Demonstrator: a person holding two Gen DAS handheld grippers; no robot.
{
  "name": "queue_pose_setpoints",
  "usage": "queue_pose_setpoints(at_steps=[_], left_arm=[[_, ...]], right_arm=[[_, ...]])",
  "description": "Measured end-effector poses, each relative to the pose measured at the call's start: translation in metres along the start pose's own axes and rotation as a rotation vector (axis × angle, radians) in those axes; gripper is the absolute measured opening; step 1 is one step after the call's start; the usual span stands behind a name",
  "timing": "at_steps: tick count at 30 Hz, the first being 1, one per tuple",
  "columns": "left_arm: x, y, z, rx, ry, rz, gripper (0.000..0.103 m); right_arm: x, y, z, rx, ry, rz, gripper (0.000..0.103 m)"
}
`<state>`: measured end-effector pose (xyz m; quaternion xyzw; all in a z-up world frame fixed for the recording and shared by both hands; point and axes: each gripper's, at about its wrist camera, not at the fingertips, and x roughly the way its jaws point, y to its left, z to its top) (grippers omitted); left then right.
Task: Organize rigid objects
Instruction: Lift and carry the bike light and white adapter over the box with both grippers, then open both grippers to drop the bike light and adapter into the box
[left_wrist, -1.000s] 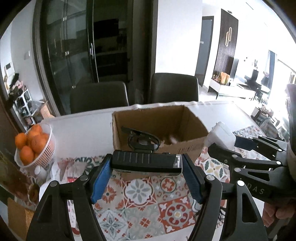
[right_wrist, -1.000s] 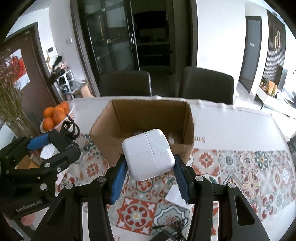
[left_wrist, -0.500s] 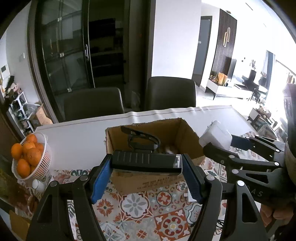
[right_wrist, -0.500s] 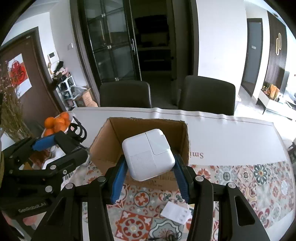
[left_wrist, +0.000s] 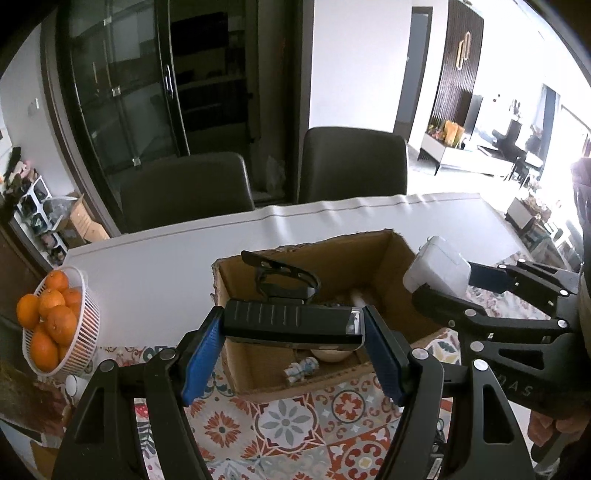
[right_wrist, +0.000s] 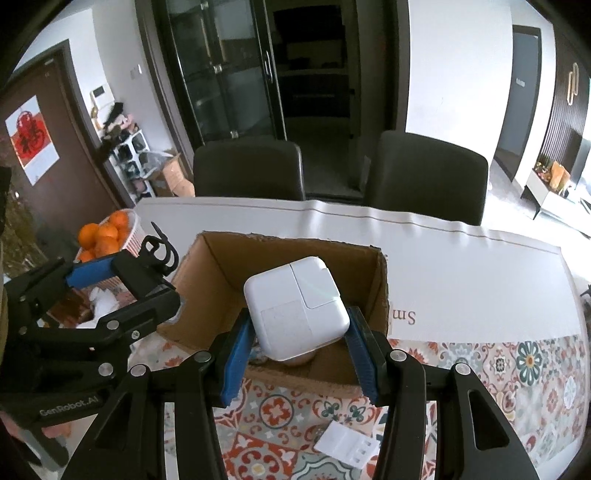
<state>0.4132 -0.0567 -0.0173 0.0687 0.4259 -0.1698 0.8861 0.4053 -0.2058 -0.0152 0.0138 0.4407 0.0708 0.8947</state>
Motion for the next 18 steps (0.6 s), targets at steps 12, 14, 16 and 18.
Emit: queue_pose_setpoints(at_steps=[12, 14, 16, 18], left_arm=[[0.043, 0.009, 0.002, 0.009, 0.093, -0.017, 0.073], [0.047, 0.009, 0.000, 0.011, 0.100, -0.022, 0.072], [0.051, 0.009, -0.001, 0.016, 0.105, -0.028, 0.072], [0.052, 0.009, -0.001, 0.015, 0.096, -0.014, 0.074]], right_arm=[[0.045, -0.009, 0.006, 0.022, 0.093, 0.037, 0.051], [0.050, -0.010, 0.005, 0.028, 0.104, 0.041, 0.051], [0.055, -0.011, 0.004, 0.030, 0.113, 0.041, 0.051], [0.060, -0.012, 0.002, 0.037, 0.120, 0.041, 0.053]])
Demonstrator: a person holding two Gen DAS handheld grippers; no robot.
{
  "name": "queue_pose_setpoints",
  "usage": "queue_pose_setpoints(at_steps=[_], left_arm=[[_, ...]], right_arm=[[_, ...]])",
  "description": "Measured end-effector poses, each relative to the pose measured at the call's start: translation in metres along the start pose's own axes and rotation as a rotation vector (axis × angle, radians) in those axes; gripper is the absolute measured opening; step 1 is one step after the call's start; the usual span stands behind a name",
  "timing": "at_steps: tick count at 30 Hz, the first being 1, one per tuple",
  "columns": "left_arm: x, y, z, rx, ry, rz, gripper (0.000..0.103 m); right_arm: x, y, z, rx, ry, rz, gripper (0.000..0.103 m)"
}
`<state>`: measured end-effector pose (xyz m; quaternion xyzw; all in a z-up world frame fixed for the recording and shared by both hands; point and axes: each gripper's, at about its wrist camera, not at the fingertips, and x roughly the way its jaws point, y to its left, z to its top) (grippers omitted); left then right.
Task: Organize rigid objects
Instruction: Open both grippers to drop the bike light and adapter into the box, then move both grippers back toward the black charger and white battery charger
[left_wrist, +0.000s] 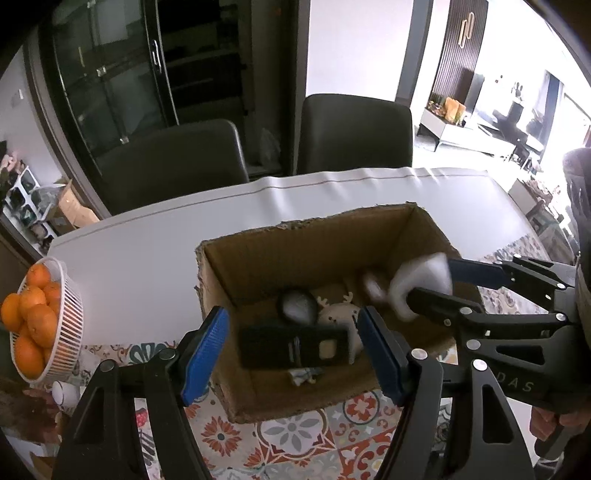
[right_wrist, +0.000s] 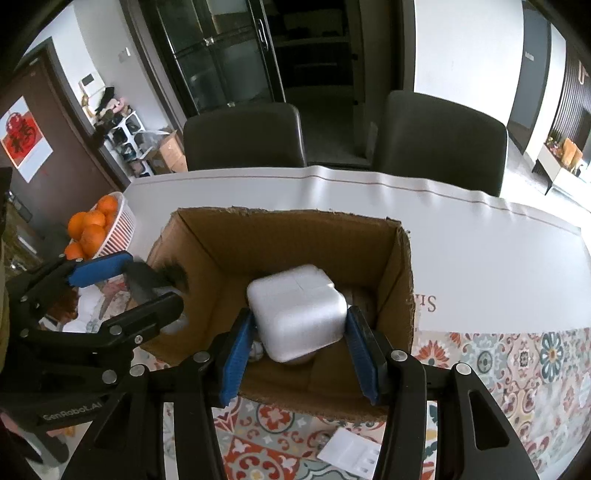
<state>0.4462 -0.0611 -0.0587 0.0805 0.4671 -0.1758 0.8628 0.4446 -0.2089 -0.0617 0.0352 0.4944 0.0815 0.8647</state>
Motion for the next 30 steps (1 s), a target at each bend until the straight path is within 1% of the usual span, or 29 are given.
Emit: queue_pose_setpoints(at_steps=[2, 6, 10, 15, 18, 22, 24, 30], left_arm=[[0.001, 0.000, 0.000, -0.001, 0.002, 0.009, 0.075], [-0.003, -0.001, -0.004, 0.018, -0.011, 0.039, 0.076], [-0.013, -0.002, -0.010, 0.026, -0.044, 0.055, 0.076], [-0.033, -0.007, -0.019, 0.043, -0.092, 0.056, 0.076], [-0.050, -0.009, -0.028, 0.056, -0.136, 0.058, 0.076], [-0.070, -0.012, -0.038, 0.060, -0.174, 0.039, 0.076], [-0.080, -0.013, -0.044, 0.059, -0.190, 0.052, 0.077], [-0.106, -0.015, -0.069, 0.061, -0.221, 0.020, 0.079]], right_arm=[[0.002, -0.002, 0.001, 0.011, 0.003, -0.009, 0.055], [-0.001, -0.002, -0.002, 0.021, -0.012, -0.039, 0.055], [-0.018, 0.001, -0.012, 0.032, -0.073, -0.109, 0.055], [-0.045, 0.007, -0.027, 0.068, -0.149, -0.156, 0.055], [-0.061, 0.011, -0.038, 0.080, -0.191, -0.181, 0.055], [-0.083, 0.015, -0.055, 0.128, -0.231, -0.187, 0.055], [-0.091, 0.018, -0.063, 0.136, -0.244, -0.193, 0.056], [-0.116, 0.029, -0.086, 0.152, -0.296, -0.202, 0.058]])
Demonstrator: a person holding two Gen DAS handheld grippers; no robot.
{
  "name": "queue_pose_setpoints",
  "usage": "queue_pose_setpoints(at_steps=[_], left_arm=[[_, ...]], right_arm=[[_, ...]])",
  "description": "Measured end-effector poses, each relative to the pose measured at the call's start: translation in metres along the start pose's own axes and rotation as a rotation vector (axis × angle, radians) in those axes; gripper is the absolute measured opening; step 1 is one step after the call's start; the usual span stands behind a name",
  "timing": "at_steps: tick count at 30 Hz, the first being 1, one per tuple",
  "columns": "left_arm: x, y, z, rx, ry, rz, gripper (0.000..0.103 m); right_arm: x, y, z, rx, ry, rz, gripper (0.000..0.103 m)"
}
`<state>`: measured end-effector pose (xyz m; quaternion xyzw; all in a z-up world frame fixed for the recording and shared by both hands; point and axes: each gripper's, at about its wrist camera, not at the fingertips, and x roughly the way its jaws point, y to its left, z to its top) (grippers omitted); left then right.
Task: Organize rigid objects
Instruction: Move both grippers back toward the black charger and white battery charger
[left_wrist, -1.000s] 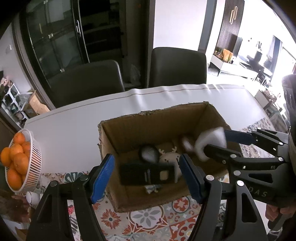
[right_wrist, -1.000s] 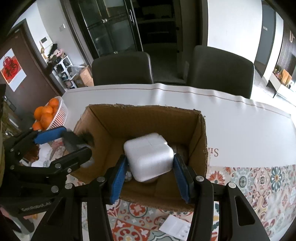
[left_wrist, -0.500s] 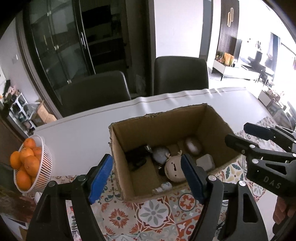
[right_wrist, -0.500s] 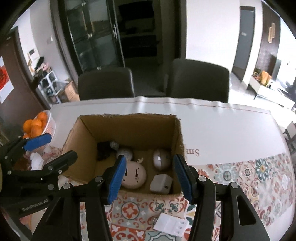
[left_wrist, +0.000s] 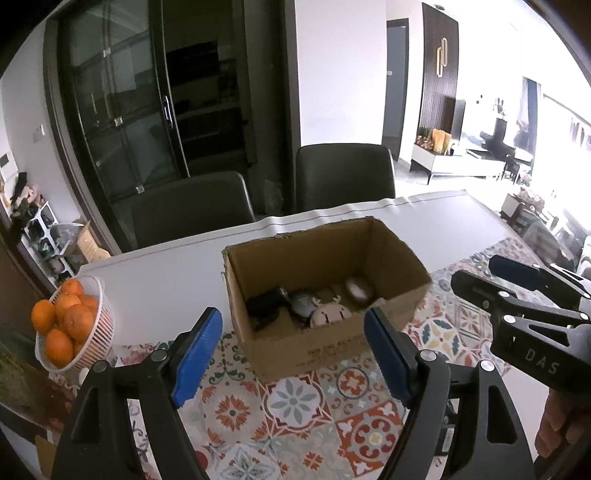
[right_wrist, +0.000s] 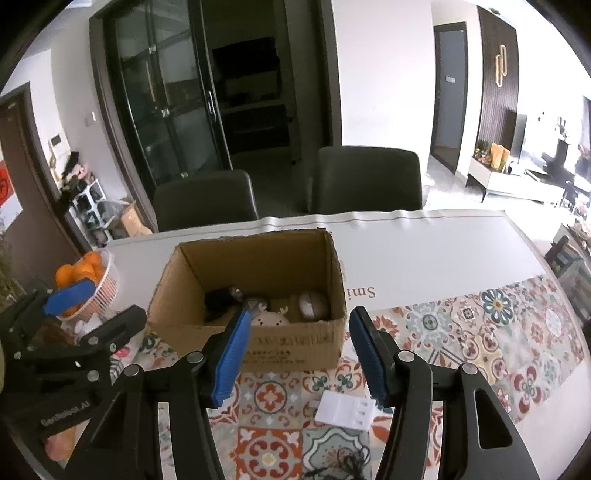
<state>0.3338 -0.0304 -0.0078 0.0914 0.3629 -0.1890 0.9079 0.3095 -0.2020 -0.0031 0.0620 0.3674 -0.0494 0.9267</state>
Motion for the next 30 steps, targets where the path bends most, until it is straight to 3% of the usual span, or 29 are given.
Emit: queue_pose_setpoints(at_steps=[8, 21, 30], left_arm=[[-0.028, -0.006, -0.024, -0.011, -0.026, -0.007, 0.081], [-0.028, -0.020, -0.052, 0.101, -0.012, -0.133, 0.082], [-0.024, -0.025, -0.062, 0.142, -0.014, -0.171, 0.082]], right_arm=[[-0.035, 0.005, -0.023, -0.015, -0.060, -0.022, 0.060], [-0.071, 0.004, -0.072, 0.079, -0.139, -0.160, 0.063], [-0.066, -0.003, -0.094, 0.181, -0.100, -0.188, 0.063]])
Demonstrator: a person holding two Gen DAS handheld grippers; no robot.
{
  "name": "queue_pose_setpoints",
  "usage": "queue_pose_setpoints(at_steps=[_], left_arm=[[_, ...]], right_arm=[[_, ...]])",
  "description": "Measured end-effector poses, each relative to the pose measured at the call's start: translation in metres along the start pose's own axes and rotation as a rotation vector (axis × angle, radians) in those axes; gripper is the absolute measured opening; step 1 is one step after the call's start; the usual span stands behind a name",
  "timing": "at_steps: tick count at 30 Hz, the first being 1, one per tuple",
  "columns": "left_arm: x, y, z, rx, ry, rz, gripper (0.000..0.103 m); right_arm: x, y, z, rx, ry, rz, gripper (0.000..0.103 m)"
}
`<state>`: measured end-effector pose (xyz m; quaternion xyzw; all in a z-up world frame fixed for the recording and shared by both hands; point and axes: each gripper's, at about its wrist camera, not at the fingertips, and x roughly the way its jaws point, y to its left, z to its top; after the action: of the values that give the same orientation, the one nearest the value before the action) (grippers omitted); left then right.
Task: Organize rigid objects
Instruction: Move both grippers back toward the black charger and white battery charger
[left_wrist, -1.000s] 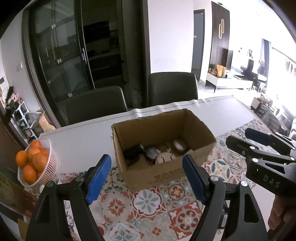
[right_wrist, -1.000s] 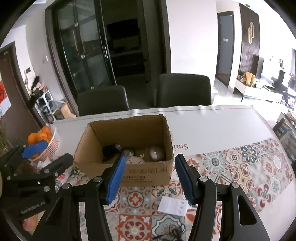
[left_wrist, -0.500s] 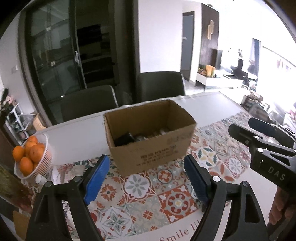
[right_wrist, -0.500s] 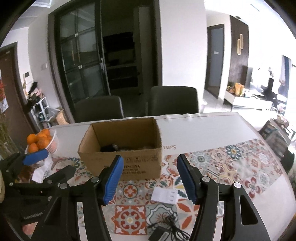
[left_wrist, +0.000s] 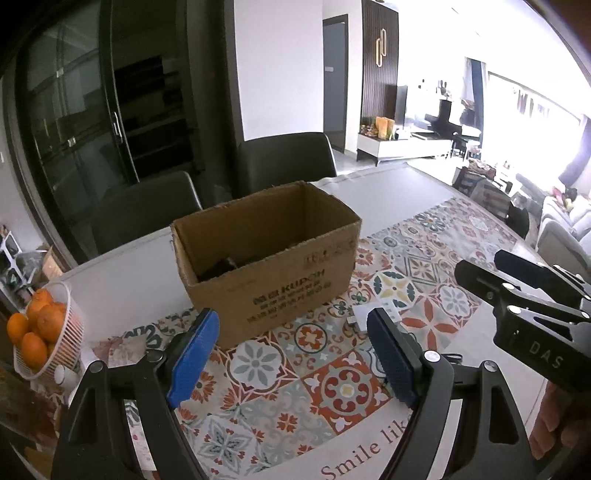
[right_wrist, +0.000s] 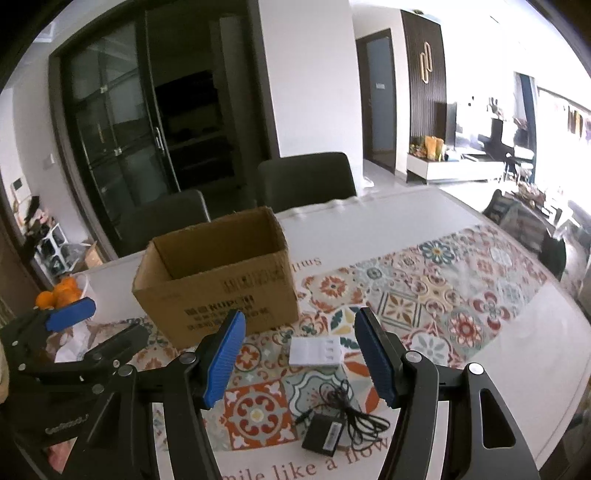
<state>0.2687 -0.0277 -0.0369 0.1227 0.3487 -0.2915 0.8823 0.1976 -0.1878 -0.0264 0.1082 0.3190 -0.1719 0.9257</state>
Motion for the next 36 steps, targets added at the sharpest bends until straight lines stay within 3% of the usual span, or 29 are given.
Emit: queue_pose_setpoints(at_steps=[4, 10, 20, 29, 36], left_arm=[[0.001, -0.005, -0.006, -0.018, 0.005, -0.014, 0.082], [0.000, -0.020, -0.014, -0.050, 0.015, 0.033, 0.082], [-0.007, -0.067, -0.024, -0.188, 0.020, 0.178, 0.082], [0.004, -0.105, -0.043, -0.341, 0.054, 0.259, 0.082], [0.013, -0.135, -0.060, -0.397, 0.055, 0.332, 0.082]], right_arm=[[0.001, -0.004, -0.005, -0.008, 0.007, -0.011, 0.063], [0.002, -0.013, -0.004, -0.070, 0.001, 0.020, 0.063], [0.020, -0.043, 0.006, -0.238, 0.050, 0.240, 0.063], [0.038, -0.064, 0.007, -0.381, 0.087, 0.375, 0.063], [0.057, -0.080, -0.002, -0.482, 0.116, 0.475, 0.063]])
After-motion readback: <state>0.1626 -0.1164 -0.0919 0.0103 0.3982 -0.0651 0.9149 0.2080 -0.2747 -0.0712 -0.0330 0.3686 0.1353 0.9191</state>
